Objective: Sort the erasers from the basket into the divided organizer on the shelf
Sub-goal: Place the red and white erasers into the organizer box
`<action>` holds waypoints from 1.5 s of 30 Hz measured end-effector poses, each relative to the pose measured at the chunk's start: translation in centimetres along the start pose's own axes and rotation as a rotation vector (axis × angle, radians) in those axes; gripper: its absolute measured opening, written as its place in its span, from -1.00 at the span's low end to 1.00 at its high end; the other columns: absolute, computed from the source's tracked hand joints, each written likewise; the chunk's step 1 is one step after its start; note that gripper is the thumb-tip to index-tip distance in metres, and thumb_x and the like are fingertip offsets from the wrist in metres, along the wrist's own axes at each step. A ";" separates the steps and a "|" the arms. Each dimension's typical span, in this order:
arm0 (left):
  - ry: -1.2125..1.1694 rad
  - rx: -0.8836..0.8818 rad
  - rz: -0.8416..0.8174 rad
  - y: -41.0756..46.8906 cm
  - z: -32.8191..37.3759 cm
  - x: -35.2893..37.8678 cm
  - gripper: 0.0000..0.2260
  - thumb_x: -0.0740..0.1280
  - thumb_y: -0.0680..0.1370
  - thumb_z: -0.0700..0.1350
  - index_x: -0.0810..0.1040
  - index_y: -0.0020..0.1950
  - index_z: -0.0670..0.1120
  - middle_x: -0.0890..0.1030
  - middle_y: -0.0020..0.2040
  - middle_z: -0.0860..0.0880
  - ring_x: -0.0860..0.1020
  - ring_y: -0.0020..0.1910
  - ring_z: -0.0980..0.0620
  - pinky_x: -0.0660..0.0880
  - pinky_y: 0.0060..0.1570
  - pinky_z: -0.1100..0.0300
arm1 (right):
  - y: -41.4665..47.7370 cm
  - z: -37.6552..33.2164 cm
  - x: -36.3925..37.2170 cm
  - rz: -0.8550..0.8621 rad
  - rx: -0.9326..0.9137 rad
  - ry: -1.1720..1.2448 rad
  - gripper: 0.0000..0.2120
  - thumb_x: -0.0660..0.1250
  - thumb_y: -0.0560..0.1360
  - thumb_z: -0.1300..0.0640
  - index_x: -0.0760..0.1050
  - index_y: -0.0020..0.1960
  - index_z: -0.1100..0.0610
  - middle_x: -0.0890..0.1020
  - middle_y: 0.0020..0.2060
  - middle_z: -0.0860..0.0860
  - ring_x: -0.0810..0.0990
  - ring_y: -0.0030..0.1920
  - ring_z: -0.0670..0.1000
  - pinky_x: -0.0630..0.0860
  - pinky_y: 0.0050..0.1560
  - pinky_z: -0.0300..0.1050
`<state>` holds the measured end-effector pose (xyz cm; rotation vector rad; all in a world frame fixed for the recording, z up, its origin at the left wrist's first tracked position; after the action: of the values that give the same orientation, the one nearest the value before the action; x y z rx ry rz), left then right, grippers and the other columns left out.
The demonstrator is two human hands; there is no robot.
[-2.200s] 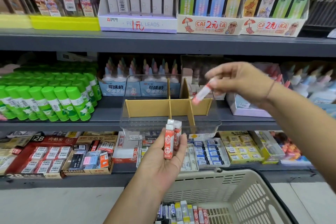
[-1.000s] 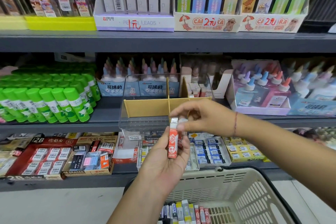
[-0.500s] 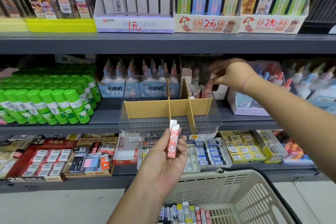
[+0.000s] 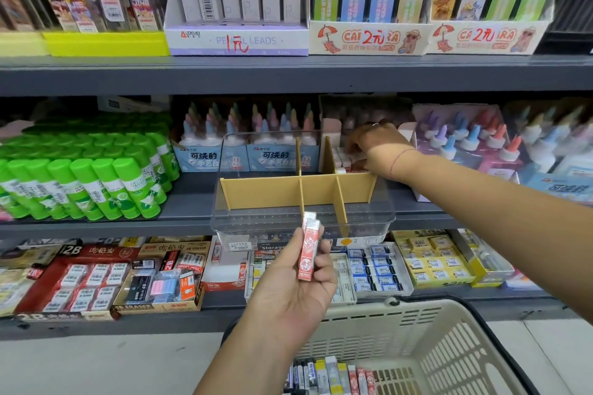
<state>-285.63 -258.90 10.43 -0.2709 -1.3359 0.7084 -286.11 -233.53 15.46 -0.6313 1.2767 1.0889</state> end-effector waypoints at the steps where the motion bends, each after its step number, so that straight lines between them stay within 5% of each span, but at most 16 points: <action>1: 0.014 0.003 -0.004 0.0 0.0 -0.1 -0.71 0.29 0.55 -0.08 0.58 0.12 -0.27 0.52 -0.28 -0.13 0.38 -0.50 0.12 0.32 -0.60 0.34 | 0.0 -0.1 0.0 -0.006 0.018 -0.010 -0.72 0.33 0.49 0.15 0.49 0.19 0.04 0.50 0.24 0.07 0.46 0.23 0.14 0.29 0.22 -0.05; 8: 0.041 0.028 -0.001 0.0 -0.2 -0.1 -0.72 0.26 0.58 -0.06 0.55 0.14 -0.24 0.49 -0.33 -0.09 0.34 -0.56 0.13 0.26 -0.64 0.34 | -0.9 -0.7 -2.1 -0.036 0.090 0.021 -0.70 0.28 0.54 0.06 0.51 0.26 0.00 0.46 0.30 0.08 0.39 0.30 0.15 0.28 0.29 -0.03; 11: 0.033 0.030 -0.002 0.0 -0.3 -0.1 -0.72 0.23 0.60 -0.07 0.54 0.15 -0.25 0.48 -0.32 -0.10 0.34 -0.55 0.12 0.27 -0.63 0.32 | -4.3 -3.0 -4.8 0.142 0.094 0.422 -0.85 0.33 0.51 0.04 0.59 0.03 0.06 0.60 -0.02 0.00 0.54 0.03 0.04 0.41 0.01 -0.17; 14: 0.054 0.047 -0.019 -0.2 -0.5 0.1 -0.77 0.23 0.59 -0.09 0.54 0.04 -0.24 0.48 -0.32 -0.09 0.34 -0.53 0.12 0.27 -0.62 0.33 | -9.3 -7.7 -6.3 -0.027 -0.014 0.927 -0.83 0.40 0.44 -0.03 0.55 -0.12 0.07 0.57 -0.25 -0.12 0.53 -0.24 -0.15 0.47 -0.17 -0.32; 16: 0.076 0.069 -0.019 -0.3 -0.7 0.3 -0.82 0.24 0.56 -0.13 0.54 0.01 -0.21 0.49 -0.34 -0.07 0.34 -0.53 0.13 0.27 -0.61 0.33 | -11.6 -9.8 -5.6 -0.130 -0.025 0.945 -0.81 0.44 0.41 -0.05 0.53 -0.07 0.03 0.52 -0.23 -0.12 0.47 -0.33 -0.18 0.44 -0.24 -0.35; 19: 0.101 0.069 0.003 -0.3 -1.3 0.5 -0.82 0.20 0.60 -0.14 0.55 0.04 -0.20 0.52 -0.33 -0.06 0.36 -0.53 0.14 0.29 -0.58 0.34 | -13.1 -10.3 -4.4 -0.108 0.043 0.907 -0.78 0.49 0.38 0.03 0.49 -0.04 -0.03 0.48 -0.12 -0.10 0.49 -0.31 -0.16 0.49 -0.17 -0.28; 23: 0.111 0.063 0.045 -0.3 -2.1 0.4 -0.86 0.22 0.60 -0.18 0.54 0.02 -0.21 0.54 -0.34 -0.10 0.39 -0.45 0.09 0.38 -0.53 0.31 | -13.5 -9.6 -4.5 -0.191 0.104 1.019 -0.73 0.53 0.35 0.15 0.45 -0.09 0.02 0.56 -0.22 -0.07 0.52 -0.35 -0.15 0.51 -0.26 -0.29; 26: 0.117 0.075 0.062 -0.4 -2.2 0.7 -0.83 0.24 0.60 -0.15 0.54 -0.06 -0.22 0.57 -0.37 -0.10 0.41 -0.42 0.07 0.40 -0.48 0.28 | -13.9 -9.5 -4.8 -0.293 0.104 1.232 -0.71 0.52 0.34 0.29 0.45 -0.09 0.08 0.57 -0.24 0.03 0.52 -0.32 -0.07 0.55 -0.21 -0.09; 29: 0.115 0.080 0.036 -0.8 -1.5 1.0 -0.82 0.25 0.59 -0.13 0.55 0.07 -0.20 0.61 -0.27 -0.13 0.44 -0.44 0.08 0.39 -0.51 0.30 | -13.7 -8.1 -6.2 -0.338 0.115 1.399 -0.75 0.47 0.37 0.36 0.51 -0.03 0.18 0.55 -0.27 0.05 0.50 -0.40 -0.12 0.50 -0.34 -0.28; 35: 0.119 0.114 0.064 -0.7 0.1 0.5 -0.69 0.26 0.59 -0.09 0.53 0.24 -0.23 0.53 -0.31 -0.06 0.41 -0.39 0.11 0.40 -0.49 0.32 | -7.2 0.3 -7.4 0.167 0.288 0.938 -0.79 0.49 0.38 0.27 0.59 -0.01 0.20 0.62 -0.23 0.03 0.52 -0.31 -0.13 0.48 -0.21 -0.41; 38: 0.125 0.101 0.056 -0.8 -0.2 0.7 -0.69 0.28 0.56 -0.10 0.54 0.23 -0.24 0.53 -0.31 -0.06 0.41 -0.39 0.10 0.39 -0.46 0.31 | -4.3 1.5 -6.3 0.095 0.222 0.575 -0.71 0.44 0.44 0.18 0.59 0.16 0.14 0.64 -0.02 0.02 0.51 -0.15 -0.11 0.36 -0.11 -0.41; 45: 0.132 0.097 0.042 -0.8 -0.1 0.6 -0.73 0.28 0.56 -0.10 0.55 0.17 -0.24 0.52 -0.31 -0.06 0.40 -0.39 0.11 0.39 -0.47 0.31 | -1.2 1.2 -3.2 -0.071 0.108 0.283 -0.75 0.35 0.48 0.20 0.60 0.15 0.06 0.64 0.09 0.03 0.57 0.03 0.05 0.40 0.01 -0.26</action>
<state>-285.22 -259.14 11.39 -0.2641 -1.1694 0.7754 -284.26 -233.84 18.55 -0.7620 1.5335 0.8874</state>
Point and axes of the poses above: each hand's wrist, its own y-axis towards the middle knuckle, its own x-axis out of the palm, z = x × y, the point moved 1 cm from there along y, towards the middle knuckle
